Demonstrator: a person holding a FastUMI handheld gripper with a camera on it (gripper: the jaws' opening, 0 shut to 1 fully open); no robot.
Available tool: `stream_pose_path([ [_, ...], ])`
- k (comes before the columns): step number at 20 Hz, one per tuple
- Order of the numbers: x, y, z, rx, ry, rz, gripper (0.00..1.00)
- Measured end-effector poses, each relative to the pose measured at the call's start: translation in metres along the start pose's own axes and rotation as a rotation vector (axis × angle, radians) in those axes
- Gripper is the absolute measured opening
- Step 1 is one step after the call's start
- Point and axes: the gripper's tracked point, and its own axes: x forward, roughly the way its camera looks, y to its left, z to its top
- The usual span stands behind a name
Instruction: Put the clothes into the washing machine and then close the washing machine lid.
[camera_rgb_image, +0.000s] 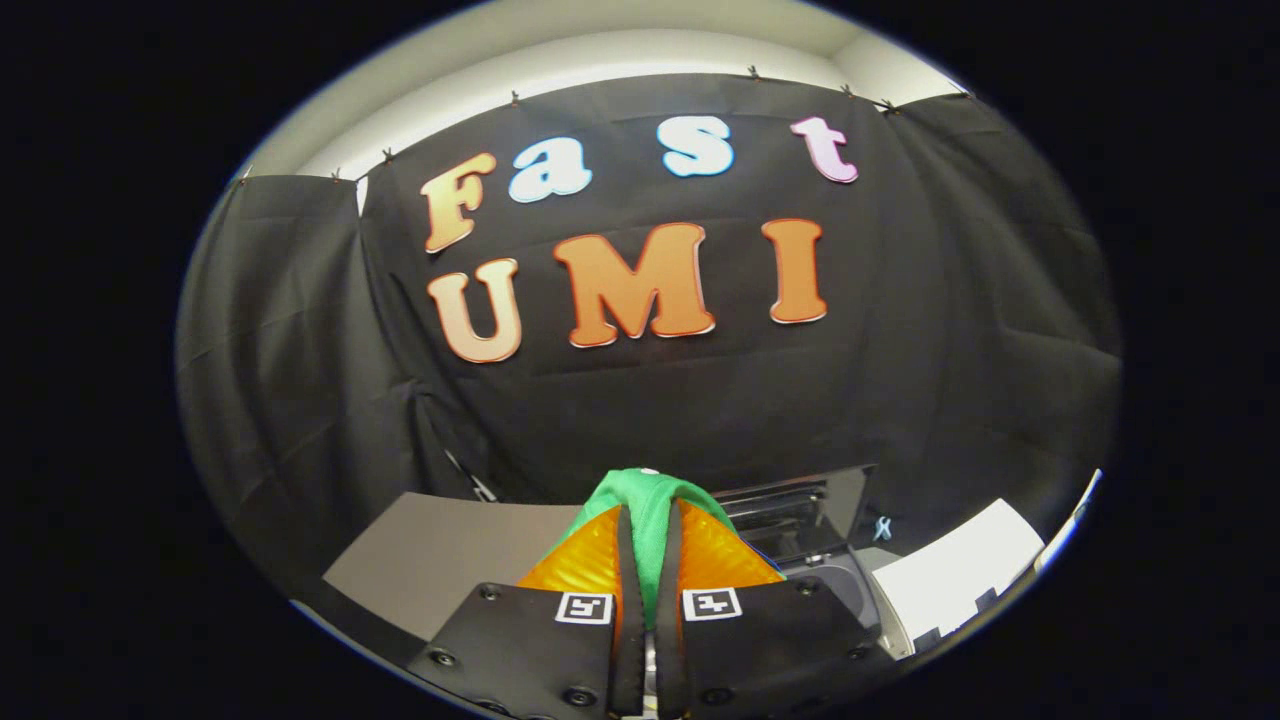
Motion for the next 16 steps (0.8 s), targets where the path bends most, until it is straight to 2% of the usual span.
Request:
stream_pose_path([
  [3, 0.010, -0.045, -0.024, 0.027, 0.045, -0.050, 0.12],
  [7, 0.038, -0.092, -0.079, 0.033, 0.154, -0.072, 0.12],
  [16, 0.111, -0.146, -0.193, 0.024, 0.369, -0.024, 0.12],
])
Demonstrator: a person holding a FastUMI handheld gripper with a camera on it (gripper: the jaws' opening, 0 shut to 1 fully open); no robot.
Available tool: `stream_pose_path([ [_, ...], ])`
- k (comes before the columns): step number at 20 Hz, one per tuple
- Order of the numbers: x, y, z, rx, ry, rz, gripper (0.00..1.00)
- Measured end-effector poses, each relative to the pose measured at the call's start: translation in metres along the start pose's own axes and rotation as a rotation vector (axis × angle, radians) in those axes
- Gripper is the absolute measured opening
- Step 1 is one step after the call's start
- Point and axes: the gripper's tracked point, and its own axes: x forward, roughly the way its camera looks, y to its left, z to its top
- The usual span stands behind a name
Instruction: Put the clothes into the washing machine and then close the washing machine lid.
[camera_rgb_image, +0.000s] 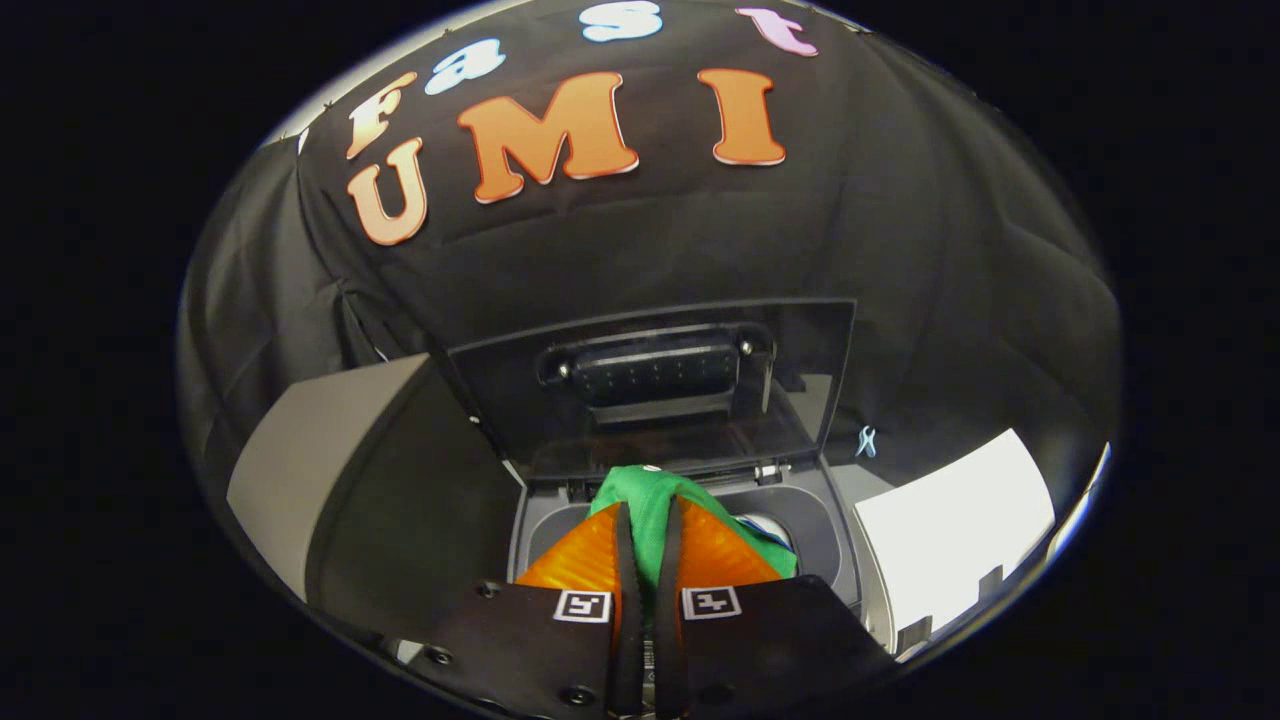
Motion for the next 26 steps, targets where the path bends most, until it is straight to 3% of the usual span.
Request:
stream_pose_path([
  [9, 0.095, -0.035, -0.093, -0.096, 0.209, -0.011, 0.13],
  [18, 0.164, -0.070, -0.220, -0.082, 0.533, -0.153, 0.13],
  [23, 0.166, -0.071, -0.228, -0.012, 0.591, -0.202, 0.14],
  [26, 0.165, -0.069, -0.228, 0.003, 0.597, -0.197, 0.24],
])
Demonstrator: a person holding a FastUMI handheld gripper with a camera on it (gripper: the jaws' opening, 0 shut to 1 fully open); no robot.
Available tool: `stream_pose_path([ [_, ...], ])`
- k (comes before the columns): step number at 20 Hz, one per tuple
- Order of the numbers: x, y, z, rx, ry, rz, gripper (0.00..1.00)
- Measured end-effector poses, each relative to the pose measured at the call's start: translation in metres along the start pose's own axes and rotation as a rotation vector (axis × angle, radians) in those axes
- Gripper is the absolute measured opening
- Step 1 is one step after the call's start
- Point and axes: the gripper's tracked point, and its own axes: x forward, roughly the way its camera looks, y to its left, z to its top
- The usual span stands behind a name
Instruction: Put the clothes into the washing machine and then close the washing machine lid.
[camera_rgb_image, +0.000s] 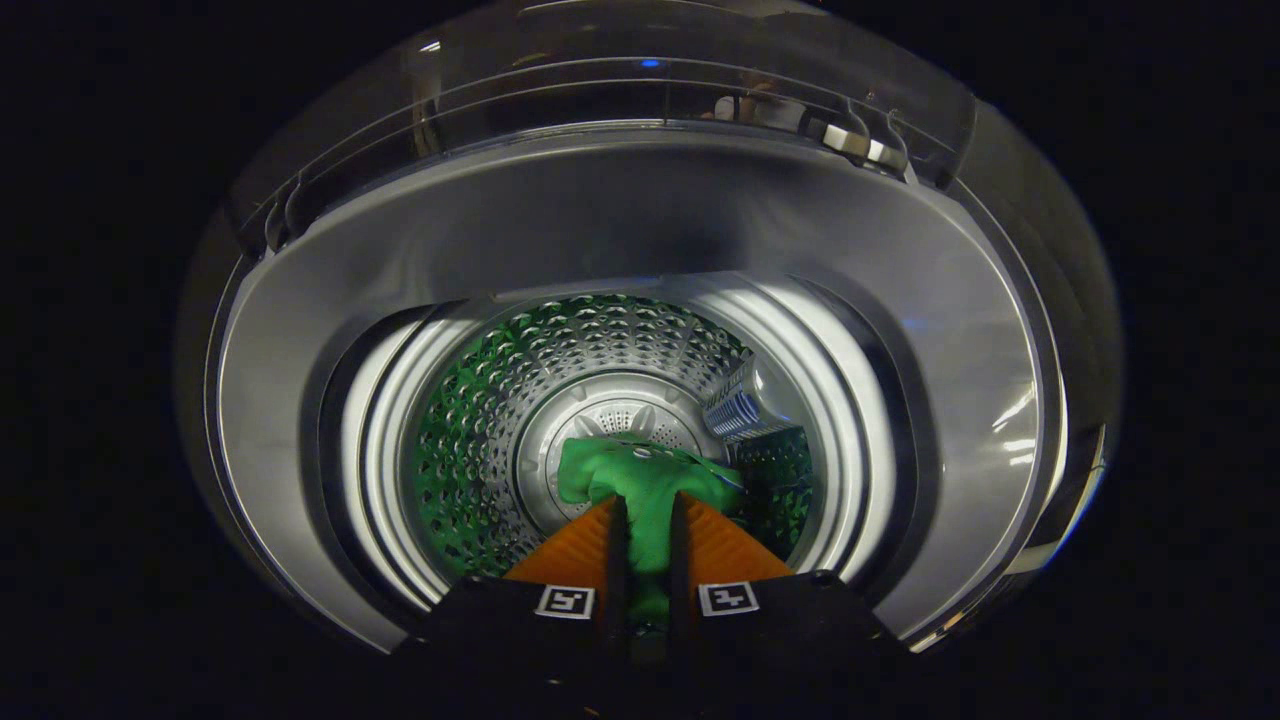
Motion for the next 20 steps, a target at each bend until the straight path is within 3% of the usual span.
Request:
stream_pose_path([
  [2, -0.001, -0.001, 0.000, -0.001, -0.001, -0.002, 0.29],
  [4, -0.003, -0.002, 0.009, -0.015, -0.041, -0.013, 0.40],
  [7, -0.007, -0.007, 0.017, -0.035, -0.062, -0.025, 0.44],
  [13, -0.019, -0.013, 0.020, -0.012, -0.086, -0.027, 1.00],
  [17, -0.035, -0.014, 0.026, -0.018, -0.128, -0.021, 1.00],
  [20, -0.062, -0.007, 0.030, 0.007, -0.131, 0.030, 1.00],
])
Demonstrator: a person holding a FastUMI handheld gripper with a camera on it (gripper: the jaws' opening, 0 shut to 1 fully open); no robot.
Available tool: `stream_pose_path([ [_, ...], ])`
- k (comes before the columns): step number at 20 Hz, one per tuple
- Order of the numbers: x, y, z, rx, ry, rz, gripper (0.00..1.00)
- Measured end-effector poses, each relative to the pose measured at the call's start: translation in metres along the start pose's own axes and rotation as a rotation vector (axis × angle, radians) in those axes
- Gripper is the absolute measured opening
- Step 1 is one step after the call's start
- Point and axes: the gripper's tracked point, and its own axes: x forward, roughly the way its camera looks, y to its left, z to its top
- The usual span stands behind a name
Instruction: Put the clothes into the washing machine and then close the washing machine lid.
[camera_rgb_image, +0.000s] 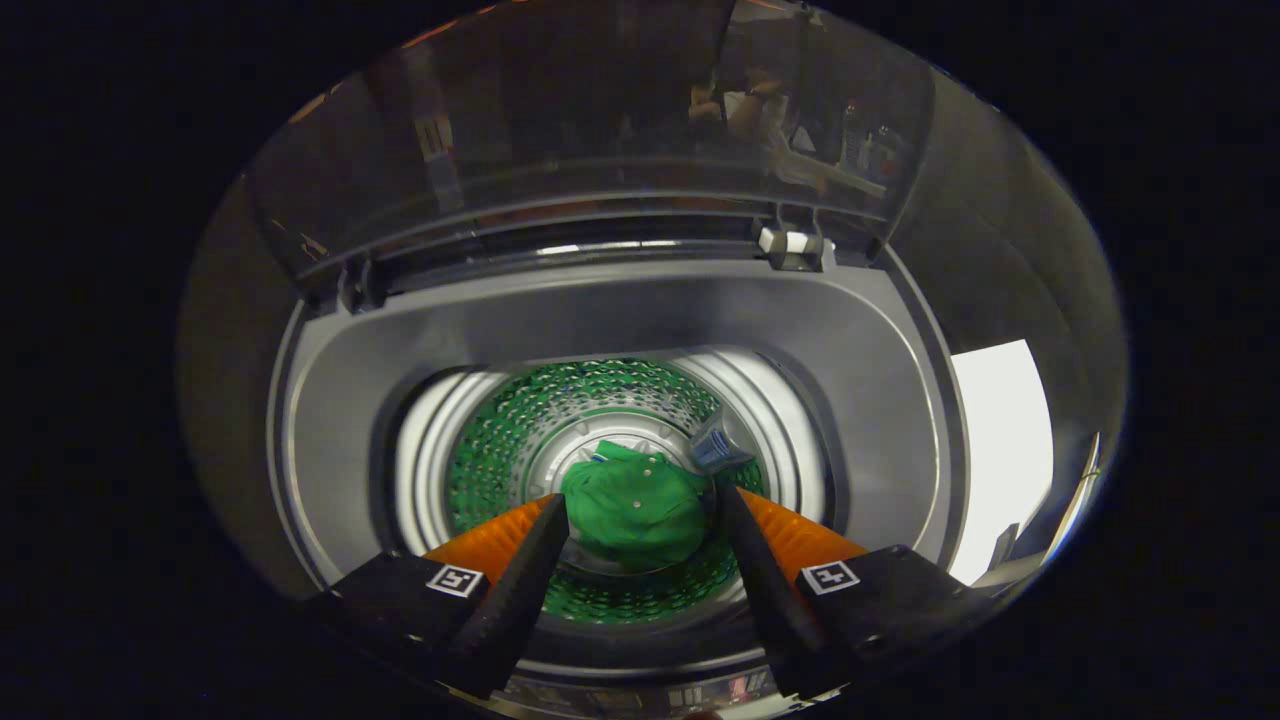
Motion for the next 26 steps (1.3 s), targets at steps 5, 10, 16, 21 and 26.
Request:
stream_pose_path([
  [5, -0.065, -0.009, 0.049, -0.029, -0.130, 0.031, 1.00],
  [10, -0.134, -0.032, 0.100, -0.043, -0.276, 0.025, 1.00],
  [16, -0.195, -0.029, 0.155, -0.081, -0.419, 0.043, 1.00],
  [21, -0.230, -0.017, 0.210, -0.054, -0.546, 0.077, 1.00],
  [26, -0.227, -0.002, 0.257, 0.037, -0.627, 0.128, 1.00],
])
